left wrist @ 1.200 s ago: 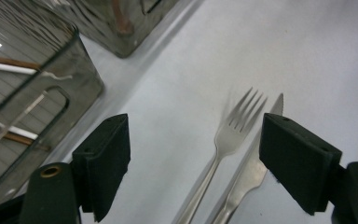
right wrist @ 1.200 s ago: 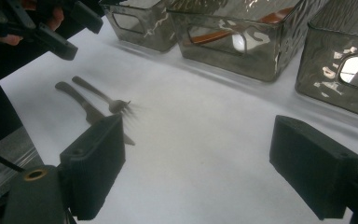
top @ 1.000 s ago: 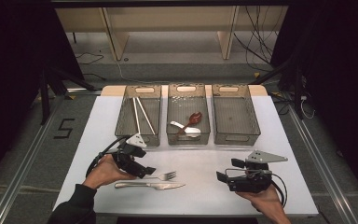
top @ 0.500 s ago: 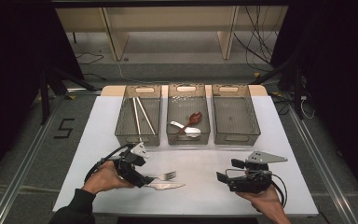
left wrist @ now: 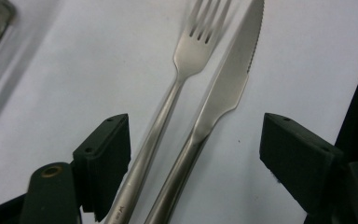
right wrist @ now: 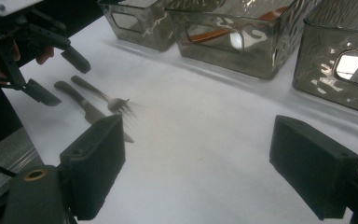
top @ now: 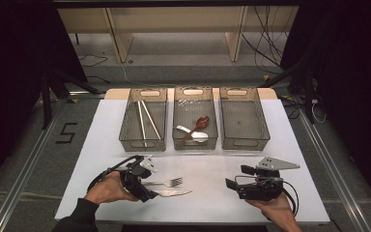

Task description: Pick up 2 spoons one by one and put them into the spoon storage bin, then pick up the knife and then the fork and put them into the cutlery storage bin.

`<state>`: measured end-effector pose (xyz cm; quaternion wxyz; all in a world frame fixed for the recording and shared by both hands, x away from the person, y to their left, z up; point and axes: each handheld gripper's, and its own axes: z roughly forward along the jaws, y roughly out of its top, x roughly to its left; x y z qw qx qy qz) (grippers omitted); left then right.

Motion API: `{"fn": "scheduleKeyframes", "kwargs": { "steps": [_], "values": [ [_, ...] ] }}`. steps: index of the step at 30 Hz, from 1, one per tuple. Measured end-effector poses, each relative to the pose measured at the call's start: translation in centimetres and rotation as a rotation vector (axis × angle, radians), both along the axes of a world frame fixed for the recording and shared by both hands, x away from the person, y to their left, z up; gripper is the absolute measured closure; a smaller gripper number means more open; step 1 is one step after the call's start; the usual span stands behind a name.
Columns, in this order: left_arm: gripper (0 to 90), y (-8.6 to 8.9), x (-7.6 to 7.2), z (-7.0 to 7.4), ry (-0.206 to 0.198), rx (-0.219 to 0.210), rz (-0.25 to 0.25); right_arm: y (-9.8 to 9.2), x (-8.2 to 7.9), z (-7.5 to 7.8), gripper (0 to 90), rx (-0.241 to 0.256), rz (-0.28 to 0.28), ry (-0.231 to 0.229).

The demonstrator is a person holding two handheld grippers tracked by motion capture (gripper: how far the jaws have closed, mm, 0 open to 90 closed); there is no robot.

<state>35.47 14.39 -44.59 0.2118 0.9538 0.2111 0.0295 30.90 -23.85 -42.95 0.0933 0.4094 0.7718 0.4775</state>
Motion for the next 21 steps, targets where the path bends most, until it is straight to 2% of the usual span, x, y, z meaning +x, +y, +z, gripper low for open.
{"fn": "scheduleKeyframes", "kwargs": {
  "steps": [10, 12, 14, 16, 18, 19, 21],
  "values": [
    [27.5, -0.09, -0.11, -0.33, 0.028, 0.045, -0.020, -0.07, 0.07, -0.14, 18.7, 0.001, -0.003, 0.008],
    [31.1, -0.09, -0.18, -0.48, 0.033, 0.050, -0.021, -0.08, 0.08, -0.14, 18.7, 0.001, -0.002, 0.008],
    [34.4, -0.01, -0.23, -0.61, 0.043, 0.072, -0.047, -0.07, 0.08, -0.15, 18.7, -0.001, 0.000, 0.007],
    [36.9, 0.00, -0.29, -0.70, 0.038, 0.091, -0.050, -0.06, 0.07, -0.14, 18.8, -0.001, 0.001, 0.007],
    [39.7, 0.00, -0.33, -0.75, 0.041, 0.092, -0.047, -0.07, 0.08, -0.12, 18.7, 0.001, 0.000, 0.007],
    [41.5, 0.06, -0.36, -0.80, 0.044, 0.091, -0.065, -0.06, 0.11, -0.12, 18.7, 0.000, 0.001, 0.004],
    [44.4, 0.07, -0.44, -0.93, 0.047, 0.092, -0.070, -0.02, 0.08, -0.10, 18.8, -0.003, 0.005, 0.003]
  ]
}}
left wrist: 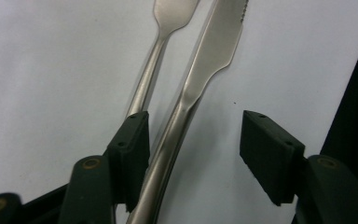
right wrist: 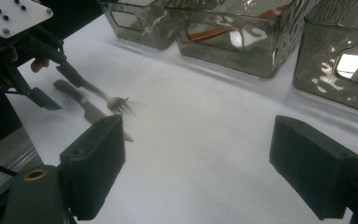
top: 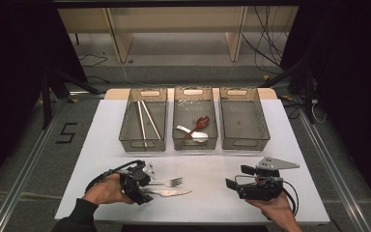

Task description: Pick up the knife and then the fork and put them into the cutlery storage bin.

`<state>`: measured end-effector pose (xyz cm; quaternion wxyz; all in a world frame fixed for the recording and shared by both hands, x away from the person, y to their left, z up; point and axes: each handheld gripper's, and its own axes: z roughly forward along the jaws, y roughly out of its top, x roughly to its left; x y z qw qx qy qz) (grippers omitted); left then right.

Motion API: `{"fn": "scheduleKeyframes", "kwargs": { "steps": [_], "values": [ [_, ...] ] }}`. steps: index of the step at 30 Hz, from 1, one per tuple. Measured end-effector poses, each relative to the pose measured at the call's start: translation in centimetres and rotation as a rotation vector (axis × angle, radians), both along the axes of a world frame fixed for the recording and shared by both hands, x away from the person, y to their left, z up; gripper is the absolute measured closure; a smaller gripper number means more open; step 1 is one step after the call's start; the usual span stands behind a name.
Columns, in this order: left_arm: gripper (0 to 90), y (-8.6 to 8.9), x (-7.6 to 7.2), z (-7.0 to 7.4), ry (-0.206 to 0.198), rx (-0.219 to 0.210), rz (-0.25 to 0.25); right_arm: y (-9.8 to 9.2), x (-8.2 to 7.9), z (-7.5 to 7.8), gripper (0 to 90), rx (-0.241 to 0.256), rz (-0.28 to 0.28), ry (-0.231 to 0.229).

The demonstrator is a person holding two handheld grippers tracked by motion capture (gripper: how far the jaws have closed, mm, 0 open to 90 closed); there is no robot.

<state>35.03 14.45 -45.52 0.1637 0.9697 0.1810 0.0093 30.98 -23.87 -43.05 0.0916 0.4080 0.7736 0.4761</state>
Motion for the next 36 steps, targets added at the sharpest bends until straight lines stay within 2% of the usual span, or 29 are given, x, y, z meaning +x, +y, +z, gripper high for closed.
{"fn": "scheduleKeyframes", "kwargs": {
  "steps": [7, 11, 14, 17, 19, 23, 24, 28, 32, 34, 36],
  "values": [
    [49.6, 0.2, 0.3, -0.5, -0.028, 0.015, -0.015, 0.2, -0.1, 0.1, 18.7, -0.006, 0.005, -0.002],
    [53.3, 0.2, 0.4, -0.8, -0.017, 0.014, -0.023, 0.3, -0.1, 0.1, 18.8, -0.008, 0.006, 0.000],
    [57.9, -0.1, 0.6, -0.9, -0.025, 0.031, -0.044, 0.3, 0.0, 0.0, 18.8, -0.008, 0.006, 0.003],
    [60.9, -0.3, 0.7, -0.9, -0.022, 0.028, -0.038, 0.3, 0.0, 0.0, 18.8, -0.009, 0.006, 0.006],
    [61.7, -0.5, 0.9, -0.8, -0.020, 0.056, -0.062, 0.4, 0.0, -0.1, 18.8, -0.010, 0.009, 0.009],
    [63.3, -0.9, 1.0, -0.7, -0.011, 0.072, -0.060, 0.5, 0.0, -0.1, 18.8, -0.014, 0.016, 0.007],
    [64.6, -1.0, 1.0, -0.7, -0.011, 0.089, -0.070, 0.5, 0.0, -0.1, 18.8, -0.014, 0.015, 0.007],
    [70.5, -1.2, 1.0, -0.6, -0.012, 0.104, -0.081, 0.5, 0.0, -0.1, 18.8, -0.012, 0.011, 0.010],
    [72.2, -1.4, 0.8, -0.6, -0.019, 0.116, -0.100, 0.4, 0.0, -0.1, 18.8, -0.014, 0.011, 0.008],
    [73.5, -1.4, 0.7, -0.5, -0.020, 0.128, -0.124, 0.4, 0.0, -0.1, 18.9, -0.015, 0.010, 0.008],
    [76.7, -1.5, 0.7, -0.6, -0.018, 0.122, -0.134, 0.4, 0.0, -0.1, 18.9, -0.015, 0.010, 0.008]
  ]
}}
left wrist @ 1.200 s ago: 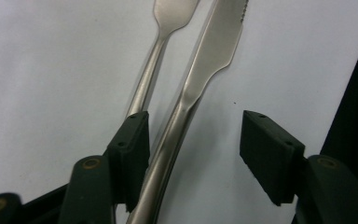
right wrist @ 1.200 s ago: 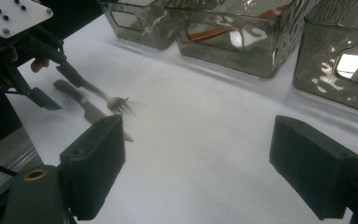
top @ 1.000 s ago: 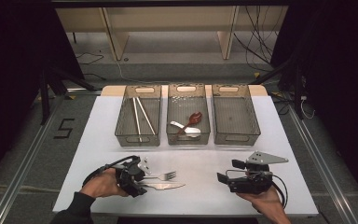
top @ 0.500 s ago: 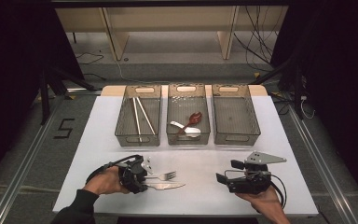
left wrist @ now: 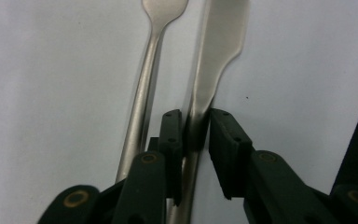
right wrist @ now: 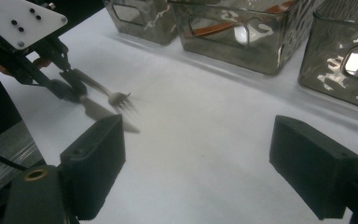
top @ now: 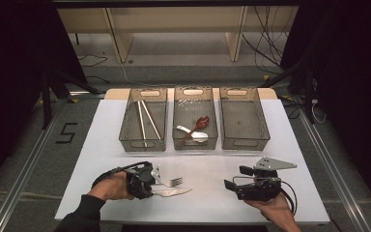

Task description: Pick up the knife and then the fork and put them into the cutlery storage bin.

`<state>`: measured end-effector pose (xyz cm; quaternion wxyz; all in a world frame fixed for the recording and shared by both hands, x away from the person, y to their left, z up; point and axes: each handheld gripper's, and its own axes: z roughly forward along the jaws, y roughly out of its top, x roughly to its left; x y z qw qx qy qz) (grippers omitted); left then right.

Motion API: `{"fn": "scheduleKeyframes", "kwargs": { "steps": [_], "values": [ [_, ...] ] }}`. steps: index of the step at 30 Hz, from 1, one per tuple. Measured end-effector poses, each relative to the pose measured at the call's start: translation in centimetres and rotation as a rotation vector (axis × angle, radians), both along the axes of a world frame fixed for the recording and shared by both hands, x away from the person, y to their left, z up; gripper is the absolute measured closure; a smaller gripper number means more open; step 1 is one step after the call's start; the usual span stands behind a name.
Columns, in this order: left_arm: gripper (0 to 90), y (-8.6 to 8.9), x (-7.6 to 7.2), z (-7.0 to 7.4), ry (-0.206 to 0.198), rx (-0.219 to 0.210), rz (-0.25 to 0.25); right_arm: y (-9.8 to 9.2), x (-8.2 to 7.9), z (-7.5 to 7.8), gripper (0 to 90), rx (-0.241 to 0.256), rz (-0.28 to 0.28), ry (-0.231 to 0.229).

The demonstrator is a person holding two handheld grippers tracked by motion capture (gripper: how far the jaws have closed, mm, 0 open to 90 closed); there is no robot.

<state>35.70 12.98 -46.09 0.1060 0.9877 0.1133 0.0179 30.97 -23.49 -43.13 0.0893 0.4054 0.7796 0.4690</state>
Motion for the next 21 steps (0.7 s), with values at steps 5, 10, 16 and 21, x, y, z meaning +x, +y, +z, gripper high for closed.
{"fn": "scheduleKeyframes", "kwargs": {
  "steps": [5, 10, 16, 21],
  "values": [
    [79.0, 0.08, -0.01, -0.02, -0.002, -0.007, -0.007, -0.01, 0.00, 0.01, 19.0, -0.001, -0.002, 0.000],
    [79.4, 0.05, -0.12, 0.00, -0.009, -0.004, -0.021, -0.05, 0.00, 0.04, 19.0, -0.001, -0.004, 0.002],
    [79.7, -0.06, -0.30, 0.04, -0.018, 0.000, -0.034, -0.10, -0.01, 0.08, 19.1, -0.001, -0.004, 0.001],
    [79.8, -0.01, -0.33, 0.07, -0.013, -0.007, -0.040, -0.12, -0.02, 0.09, 19.1, 0.001, -0.004, -0.001]
  ]
}}
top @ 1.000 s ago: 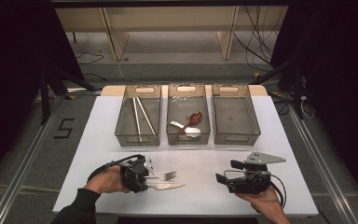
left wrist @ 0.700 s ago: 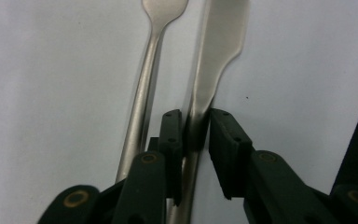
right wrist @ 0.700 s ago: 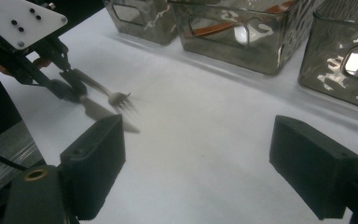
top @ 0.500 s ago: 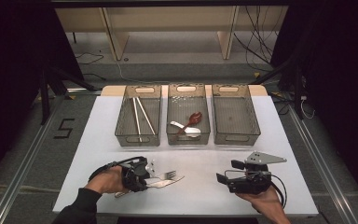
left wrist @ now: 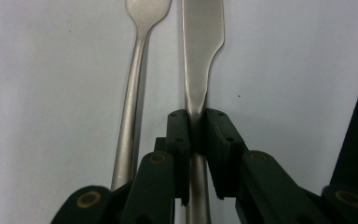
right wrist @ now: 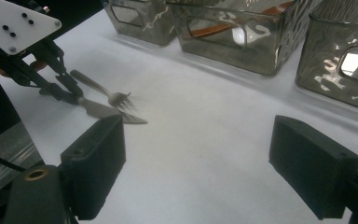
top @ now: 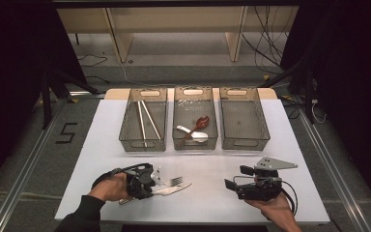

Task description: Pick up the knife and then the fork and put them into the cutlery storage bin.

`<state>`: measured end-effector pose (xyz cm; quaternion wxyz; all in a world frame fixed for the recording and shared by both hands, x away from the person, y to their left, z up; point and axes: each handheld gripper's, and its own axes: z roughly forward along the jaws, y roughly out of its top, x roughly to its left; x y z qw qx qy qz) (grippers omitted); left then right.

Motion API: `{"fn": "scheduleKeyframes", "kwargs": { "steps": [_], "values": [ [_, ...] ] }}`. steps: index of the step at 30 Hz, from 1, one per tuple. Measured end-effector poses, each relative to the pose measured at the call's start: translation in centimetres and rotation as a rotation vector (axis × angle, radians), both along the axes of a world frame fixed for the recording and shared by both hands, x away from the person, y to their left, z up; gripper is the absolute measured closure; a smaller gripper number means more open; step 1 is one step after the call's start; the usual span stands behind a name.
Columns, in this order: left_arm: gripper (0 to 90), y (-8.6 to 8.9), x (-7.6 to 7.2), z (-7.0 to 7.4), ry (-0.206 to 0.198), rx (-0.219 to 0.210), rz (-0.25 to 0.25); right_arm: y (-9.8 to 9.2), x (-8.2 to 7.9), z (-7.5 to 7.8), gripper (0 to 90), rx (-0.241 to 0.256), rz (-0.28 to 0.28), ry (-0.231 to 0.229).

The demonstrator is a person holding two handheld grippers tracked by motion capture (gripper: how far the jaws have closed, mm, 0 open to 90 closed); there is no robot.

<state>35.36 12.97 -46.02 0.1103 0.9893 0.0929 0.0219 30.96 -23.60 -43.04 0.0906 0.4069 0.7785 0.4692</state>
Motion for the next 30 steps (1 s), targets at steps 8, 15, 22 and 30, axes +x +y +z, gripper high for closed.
{"fn": "scheduleKeyframes", "kwargs": {
  "steps": [8, 15, 22, 30],
  "values": [
    [79.8, -0.2, -0.1, 0.2, -0.003, -0.033, 0.005, 0.0, 0.0, 0.0, 19.1, 0.000, -0.001, 0.001],
    [79.7, -0.4, -0.1, 0.4, 0.000, -0.066, 0.032, 0.0, 0.0, 0.0, 19.1, 0.000, 0.001, 0.003],
    [79.7, -0.8, -0.2, 1.0, 0.022, -0.118, 0.048, 0.0, 0.0, 0.0, 19.1, 0.000, 0.000, 0.003],
    [79.7, -1.4, 0.0, 1.7, 0.015, -0.193, 0.108, 0.0, 0.0, 0.0, 19.1, 0.001, 0.001, 0.004]
  ]
}}
